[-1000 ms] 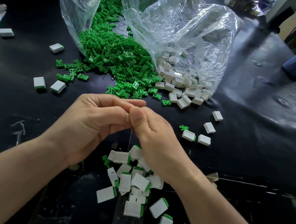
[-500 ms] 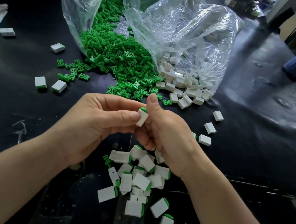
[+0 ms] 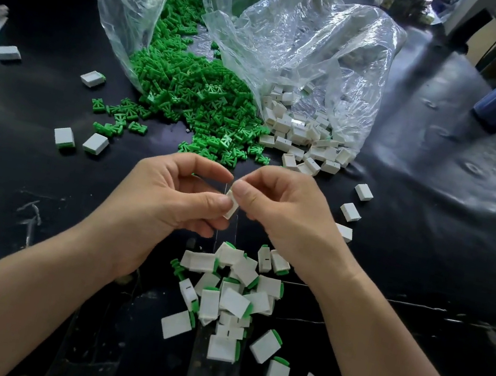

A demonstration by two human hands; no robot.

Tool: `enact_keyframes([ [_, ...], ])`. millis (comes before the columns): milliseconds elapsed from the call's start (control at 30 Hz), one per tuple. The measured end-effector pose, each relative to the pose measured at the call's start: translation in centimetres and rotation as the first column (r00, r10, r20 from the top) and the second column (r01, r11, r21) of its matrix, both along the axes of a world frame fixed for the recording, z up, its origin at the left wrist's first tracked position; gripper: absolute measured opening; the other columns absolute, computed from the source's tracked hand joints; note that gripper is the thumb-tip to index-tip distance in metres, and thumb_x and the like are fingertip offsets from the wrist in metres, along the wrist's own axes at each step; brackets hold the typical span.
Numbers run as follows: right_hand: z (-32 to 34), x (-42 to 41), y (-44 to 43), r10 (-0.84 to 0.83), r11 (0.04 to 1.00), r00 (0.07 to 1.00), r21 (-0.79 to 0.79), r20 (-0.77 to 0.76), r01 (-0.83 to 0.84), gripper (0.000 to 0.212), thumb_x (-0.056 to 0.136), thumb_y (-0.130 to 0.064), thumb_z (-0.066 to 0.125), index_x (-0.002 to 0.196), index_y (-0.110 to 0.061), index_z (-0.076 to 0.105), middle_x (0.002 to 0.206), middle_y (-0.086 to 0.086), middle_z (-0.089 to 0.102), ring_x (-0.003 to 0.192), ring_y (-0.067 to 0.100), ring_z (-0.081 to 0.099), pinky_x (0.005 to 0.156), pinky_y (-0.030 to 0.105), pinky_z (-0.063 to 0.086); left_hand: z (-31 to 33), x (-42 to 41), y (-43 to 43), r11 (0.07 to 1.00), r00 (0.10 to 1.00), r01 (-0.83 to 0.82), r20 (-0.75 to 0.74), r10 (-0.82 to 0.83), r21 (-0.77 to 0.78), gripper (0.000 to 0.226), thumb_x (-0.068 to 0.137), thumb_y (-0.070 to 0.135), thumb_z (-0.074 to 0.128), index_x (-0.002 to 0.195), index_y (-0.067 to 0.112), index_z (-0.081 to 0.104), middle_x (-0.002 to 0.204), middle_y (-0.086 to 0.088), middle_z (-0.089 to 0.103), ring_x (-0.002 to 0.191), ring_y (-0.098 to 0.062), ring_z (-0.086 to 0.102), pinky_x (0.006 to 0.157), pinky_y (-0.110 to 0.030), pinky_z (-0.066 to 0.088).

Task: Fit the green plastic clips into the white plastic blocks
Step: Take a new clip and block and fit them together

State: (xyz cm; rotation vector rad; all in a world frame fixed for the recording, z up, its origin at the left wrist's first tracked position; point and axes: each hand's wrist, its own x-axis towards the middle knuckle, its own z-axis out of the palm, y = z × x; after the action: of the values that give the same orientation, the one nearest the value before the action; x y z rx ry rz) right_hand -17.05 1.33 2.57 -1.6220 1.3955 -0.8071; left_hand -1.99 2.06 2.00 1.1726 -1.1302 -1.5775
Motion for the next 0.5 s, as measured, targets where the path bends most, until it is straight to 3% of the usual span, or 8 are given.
enact_keyframes([
  [100, -0.1, 0.2, 0.2, -0.035, 0.996, 0.992, -0.090, -0.123, 0.024, 0.020, 0.086, -0.026, 0.060, 0.067, -0.025, 0.060, 0.052, -0.012, 0.045, 0.053, 0.001, 0.043, 0.052, 0.015, 0.034, 0.1, -0.1, 0.0, 0.999, 0.997, 0.019, 0.077, -0.016, -0.033, 0.033, 0.055, 0.014, 0.071, 0.087, 0.008, 0.065, 0.058, -0.007, 0.066, 0.047, -0.013, 0.060, 0.045, -0.019, 0.050],
  [233, -0.1, 0.2, 0.2, -0.045, 0.998, 0.984, -0.061, -0.171, 0.035, 0.027, 0.086, -0.027, 0.060, 0.060, -0.026, 0.054, 0.049, -0.010, 0.042, 0.053, 0.002, 0.042, 0.050, 0.017, 0.032, -0.1, 0.0, 0.1, 0.993, 0.976, 0.050, 0.217, -0.025, -0.108, 0.022, 0.071, -0.002, 0.070, 0.088, 0.011, 0.066, 0.058, -0.007, 0.066, 0.049, -0.013, 0.060, 0.046, -0.020, 0.050],
  [367, -0.2, 0.2, 0.0, -0.012, 1.000, 0.985, -0.005, -0.170, 0.012, 0.028, 0.086, -0.027, 0.060, 0.059, -0.023, 0.055, 0.044, -0.015, 0.044, 0.049, 0.001, 0.040, 0.048, 0.017, 0.030, 0.0, 0.0, 0.0, 0.991, 0.974, 0.066, 0.224, -0.038, -0.118, 0.022, 0.073, -0.005, 0.067, 0.088, 0.011, 0.066, 0.057, -0.007, 0.062, 0.048, -0.013, 0.058, 0.045, -0.019, 0.047],
  [500, -0.5, -0.6, -0.8, -0.131, 0.989, 0.969, -0.100, -0.208, 0.112, 0.026, 0.089, -0.027, 0.056, 0.065, -0.019, 0.056, 0.054, -0.011, 0.048, 0.052, 0.003, 0.041, 0.050, 0.016, 0.032, -0.1, 0.0, 0.2, 0.987, 0.972, 0.110, 0.221, -0.082, -0.115, 0.018, 0.069, -0.002, 0.071, 0.080, 0.012, 0.069, 0.052, -0.004, 0.059, 0.045, -0.010, 0.053, 0.042, -0.016, 0.042],
])
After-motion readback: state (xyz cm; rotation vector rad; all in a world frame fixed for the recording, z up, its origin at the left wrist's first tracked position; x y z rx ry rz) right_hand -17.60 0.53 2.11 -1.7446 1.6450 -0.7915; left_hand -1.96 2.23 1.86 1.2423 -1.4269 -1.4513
